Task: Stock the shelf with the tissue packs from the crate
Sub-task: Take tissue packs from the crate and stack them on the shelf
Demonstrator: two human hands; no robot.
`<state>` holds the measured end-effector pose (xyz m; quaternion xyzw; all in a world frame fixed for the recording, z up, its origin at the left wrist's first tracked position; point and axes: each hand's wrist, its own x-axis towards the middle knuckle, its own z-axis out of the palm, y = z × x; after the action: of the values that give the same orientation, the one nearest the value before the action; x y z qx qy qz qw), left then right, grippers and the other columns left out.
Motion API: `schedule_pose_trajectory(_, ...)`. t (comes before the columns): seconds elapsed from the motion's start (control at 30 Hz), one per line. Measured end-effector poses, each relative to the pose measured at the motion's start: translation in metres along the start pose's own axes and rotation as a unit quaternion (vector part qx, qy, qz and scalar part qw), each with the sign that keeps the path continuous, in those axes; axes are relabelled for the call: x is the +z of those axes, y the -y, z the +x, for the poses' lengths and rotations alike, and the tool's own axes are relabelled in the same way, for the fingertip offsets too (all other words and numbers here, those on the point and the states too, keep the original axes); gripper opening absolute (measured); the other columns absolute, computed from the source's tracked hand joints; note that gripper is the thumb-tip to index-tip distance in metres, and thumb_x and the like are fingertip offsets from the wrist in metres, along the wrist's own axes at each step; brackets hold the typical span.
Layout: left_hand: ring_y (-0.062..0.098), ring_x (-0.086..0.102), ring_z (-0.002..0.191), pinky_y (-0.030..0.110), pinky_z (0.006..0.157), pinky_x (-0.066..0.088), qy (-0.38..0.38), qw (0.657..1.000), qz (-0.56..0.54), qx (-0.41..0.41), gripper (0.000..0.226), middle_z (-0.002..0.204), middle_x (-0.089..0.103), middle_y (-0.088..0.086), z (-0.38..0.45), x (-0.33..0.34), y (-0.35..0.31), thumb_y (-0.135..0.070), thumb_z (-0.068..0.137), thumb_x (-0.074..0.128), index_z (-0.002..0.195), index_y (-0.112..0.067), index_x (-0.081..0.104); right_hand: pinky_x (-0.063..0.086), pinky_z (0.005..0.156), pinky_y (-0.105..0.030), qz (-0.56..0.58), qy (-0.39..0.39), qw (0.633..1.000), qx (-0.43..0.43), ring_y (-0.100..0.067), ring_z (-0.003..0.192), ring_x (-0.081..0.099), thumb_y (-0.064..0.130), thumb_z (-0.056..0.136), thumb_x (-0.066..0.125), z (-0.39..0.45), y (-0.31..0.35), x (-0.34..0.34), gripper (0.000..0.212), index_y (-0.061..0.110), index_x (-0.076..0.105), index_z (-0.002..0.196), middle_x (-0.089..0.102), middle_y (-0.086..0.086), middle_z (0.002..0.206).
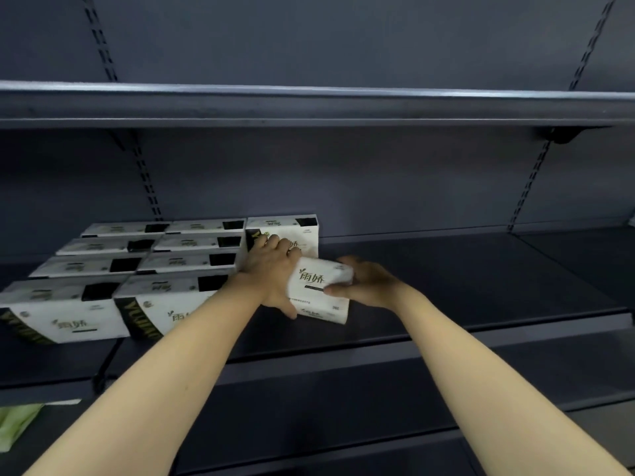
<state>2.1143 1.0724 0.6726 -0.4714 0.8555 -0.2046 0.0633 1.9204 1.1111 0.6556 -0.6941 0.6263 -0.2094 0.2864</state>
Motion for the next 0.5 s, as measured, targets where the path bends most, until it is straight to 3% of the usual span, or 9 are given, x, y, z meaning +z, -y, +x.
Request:
schedule_pose_trajectory(0.2, 0.023, 0.033, 0.114, 0.033, 0.098, 0.026, -0.063, 0.995, 0.004, -0.072, 0.109, 0.126, 0.033, 0.006, -0.016, 0.023, -0.008, -0.078, 0.056, 0.065, 0.136, -0.016, 0.024, 0.046, 0.09, -0.04, -0.068, -0.085, 0.991, -0.083, -0.02, 0.11, 0.047, 0.042, 0.066, 0.079, 0.014, 0.002, 0.017, 0.065, 0.021, 0.047, 0.119, 0.05, 0.003, 0.117)
schedule_pose_trajectory(0.37, 0.024, 0.031, 0.12, 0.035, 0.103, 0.023, -0.077, 0.993, -0.033, -0.079, 0.111, 0.131, 0.03, 0.007, -0.014, 0.033, -0.006, -0.079, 0.06, 0.06, 0.142, -0.017, 0.018, 0.04, 0.091, -0.029, -0.078, -0.132, 0.98, -0.127, -0.017, 0.113, 0.04, 0.035, 0.07, 0.08, 0.02, -0.002, 0.024, 0.066, 0.016, 0.046, 0.123, 0.047, 0.004, 0.118)
schedule_pose_trajectory(0.5, 0.024, 0.029, 0.129, 0.038, 0.113, 0.017, -0.089, 0.992, -0.069, -0.06, 0.096, 0.138, 0.03, 0.005, -0.008, 0.037, -0.006, -0.068, 0.071, 0.06, 0.142, -0.017, 0.02, 0.04, 0.093, -0.028, -0.187, -0.172, 0.95, -0.178, -0.02, 0.114, 0.036, 0.022, 0.077, 0.074, 0.028, -0.003, 0.031, 0.054, 0.01, 0.045, 0.121, 0.044, -0.003, 0.124)
